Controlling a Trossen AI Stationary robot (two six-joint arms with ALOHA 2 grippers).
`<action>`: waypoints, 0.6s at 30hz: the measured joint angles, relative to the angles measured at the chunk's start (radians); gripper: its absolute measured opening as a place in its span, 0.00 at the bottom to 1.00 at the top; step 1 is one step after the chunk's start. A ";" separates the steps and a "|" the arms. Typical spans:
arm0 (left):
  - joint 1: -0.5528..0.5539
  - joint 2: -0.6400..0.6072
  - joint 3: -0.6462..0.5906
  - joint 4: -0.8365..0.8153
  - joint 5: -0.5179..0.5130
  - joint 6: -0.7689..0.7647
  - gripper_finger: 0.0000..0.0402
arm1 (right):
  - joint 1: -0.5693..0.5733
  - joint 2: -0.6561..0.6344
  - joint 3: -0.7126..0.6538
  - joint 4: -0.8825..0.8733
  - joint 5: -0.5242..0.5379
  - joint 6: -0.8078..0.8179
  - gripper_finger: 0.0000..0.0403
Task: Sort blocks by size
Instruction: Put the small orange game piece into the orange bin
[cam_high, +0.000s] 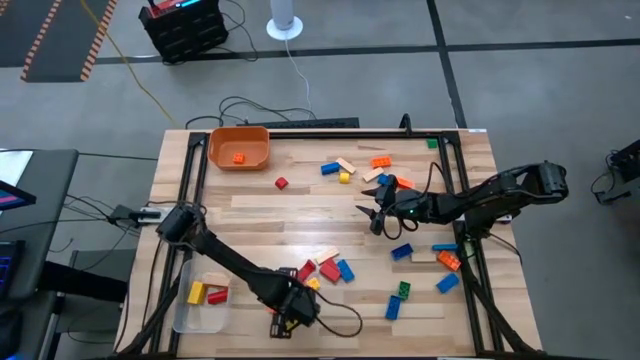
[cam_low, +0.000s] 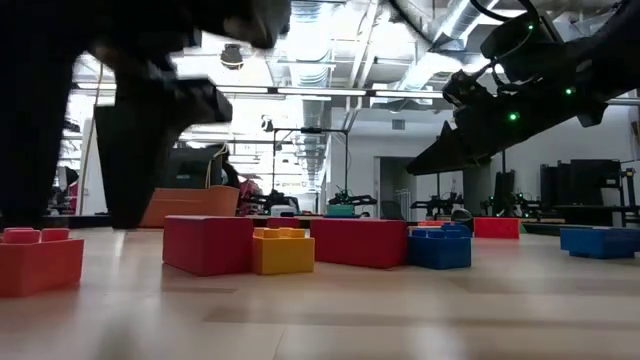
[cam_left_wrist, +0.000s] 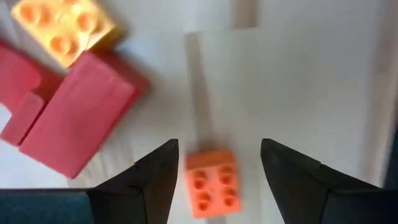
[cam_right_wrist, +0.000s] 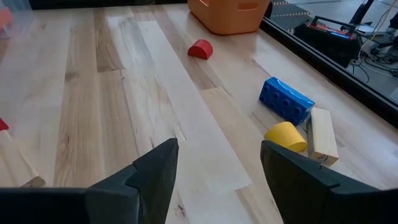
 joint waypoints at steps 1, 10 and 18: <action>-0.005 0.000 0.009 -0.012 -0.004 0.001 0.55 | 0.000 0.000 0.000 0.000 0.000 0.000 0.64; -0.040 0.000 0.016 -0.104 -0.003 -0.160 0.55 | 0.000 0.000 0.000 -0.002 0.000 0.000 0.64; -0.061 0.003 -0.017 -0.094 -0.010 -0.218 0.55 | 0.000 0.000 0.000 -0.006 0.000 0.000 0.64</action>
